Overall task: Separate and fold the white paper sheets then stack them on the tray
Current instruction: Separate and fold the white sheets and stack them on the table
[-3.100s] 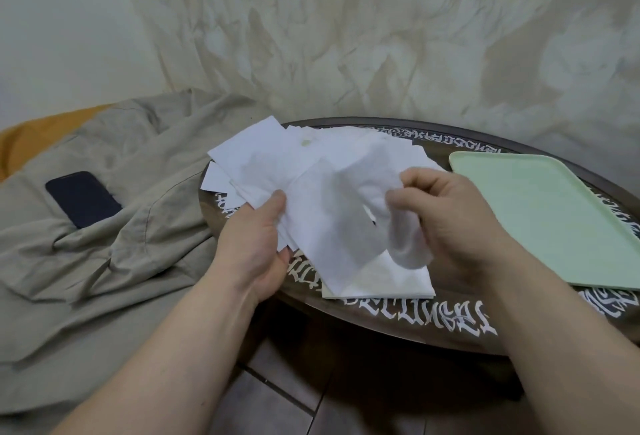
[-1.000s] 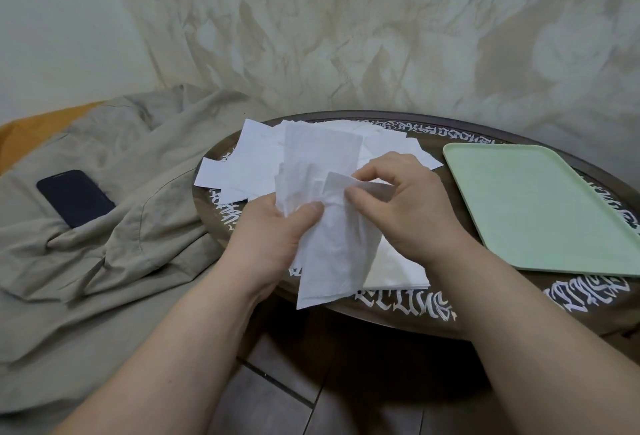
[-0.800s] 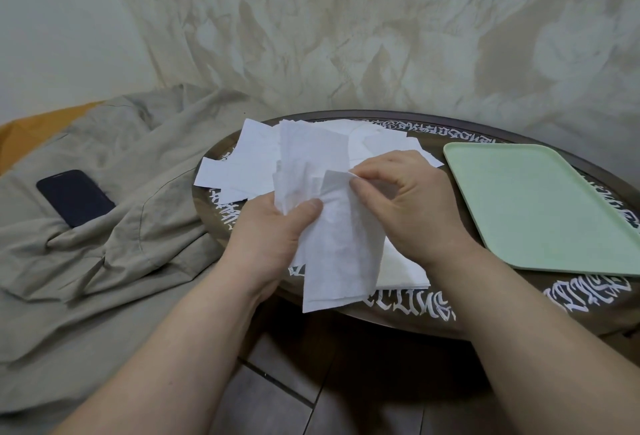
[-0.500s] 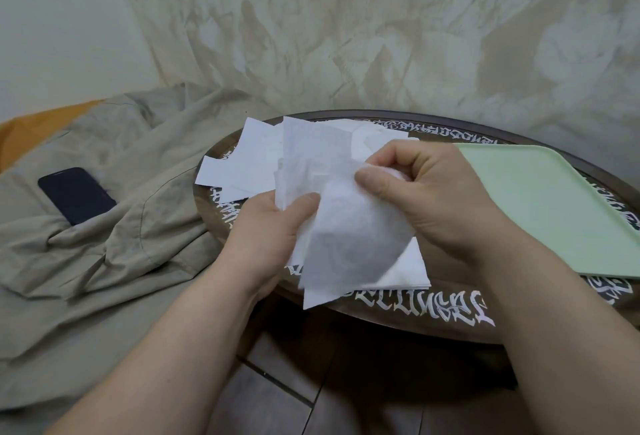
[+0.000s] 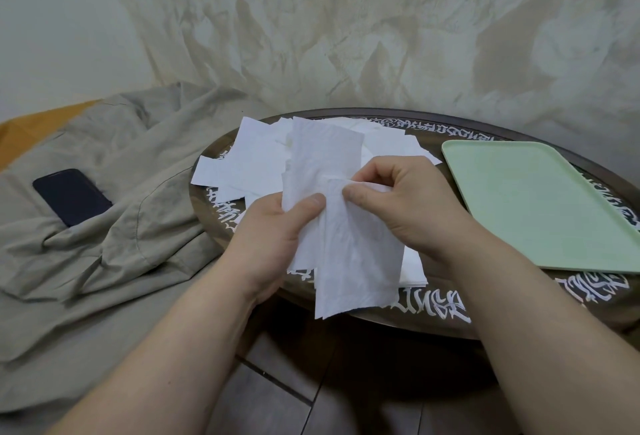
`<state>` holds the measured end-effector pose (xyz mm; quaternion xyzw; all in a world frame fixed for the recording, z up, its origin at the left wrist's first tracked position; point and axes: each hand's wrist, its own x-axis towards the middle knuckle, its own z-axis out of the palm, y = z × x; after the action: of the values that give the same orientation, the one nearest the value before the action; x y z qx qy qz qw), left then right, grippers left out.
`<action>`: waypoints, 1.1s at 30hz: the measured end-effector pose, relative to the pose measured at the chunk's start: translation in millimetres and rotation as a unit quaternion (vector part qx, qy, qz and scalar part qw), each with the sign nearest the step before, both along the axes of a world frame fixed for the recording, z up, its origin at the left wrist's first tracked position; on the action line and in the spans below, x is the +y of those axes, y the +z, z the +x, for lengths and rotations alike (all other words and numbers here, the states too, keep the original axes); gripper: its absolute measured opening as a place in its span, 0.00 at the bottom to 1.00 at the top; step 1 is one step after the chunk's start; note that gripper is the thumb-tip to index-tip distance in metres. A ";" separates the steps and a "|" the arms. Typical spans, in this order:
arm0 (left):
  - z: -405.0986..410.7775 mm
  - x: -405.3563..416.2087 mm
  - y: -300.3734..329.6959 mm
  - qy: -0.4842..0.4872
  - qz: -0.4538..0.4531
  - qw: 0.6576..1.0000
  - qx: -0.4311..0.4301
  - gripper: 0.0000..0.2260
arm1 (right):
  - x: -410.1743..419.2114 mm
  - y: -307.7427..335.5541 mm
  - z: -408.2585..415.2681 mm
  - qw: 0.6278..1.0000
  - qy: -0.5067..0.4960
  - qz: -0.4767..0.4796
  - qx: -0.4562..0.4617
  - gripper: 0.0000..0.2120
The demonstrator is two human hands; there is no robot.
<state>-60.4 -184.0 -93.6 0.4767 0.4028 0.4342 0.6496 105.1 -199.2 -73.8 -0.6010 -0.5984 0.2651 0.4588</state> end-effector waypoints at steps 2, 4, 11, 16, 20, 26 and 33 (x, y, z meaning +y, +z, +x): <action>0.4 0.2 -0.8 0.000 -0.001 1.000 -0.002 0.08 | 0.1 0.0 -0.5 1.000 0.000 -0.001 0.000 0.05; 0.5 0.3 -1.5 0.001 0.000 1.000 -0.007 0.08 | 0.2 -0.5 -1.3 1.000 -0.003 -0.003 0.005 0.05; 0.5 0.6 -3.6 -0.002 -0.002 1.000 -0.009 0.08 | -0.8 0.1 -3.2 1.000 -0.002 -0.011 0.011 0.05; 0.1 0.8 -3.2 -0.007 0.000 1.000 -0.008 0.08 | -0.2 0.5 -3.7 1.000 0.000 -0.009 0.008 0.05; -0.6 0.8 -4.3 -0.006 0.008 1.000 -0.005 0.07 | -0.3 -0.1 -4.1 1.000 0.005 -0.004 0.011 0.05; -1.7 2.7 -7.1 -0.020 0.028 0.999 -0.002 0.11 | -0.8 0.2 -5.1 1.000 -0.002 -0.003 0.012 0.05; -1.6 2.6 -6.2 0.015 0.046 0.998 0.035 0.05 | 0.2 -0.9 -7.9 1.000 -0.012 0.005 -0.012 0.03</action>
<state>-62.1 -181.4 -99.8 0.5150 0.4119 0.4453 0.6057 97.2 -199.1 -74.7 -0.6093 -0.5978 0.2494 0.4573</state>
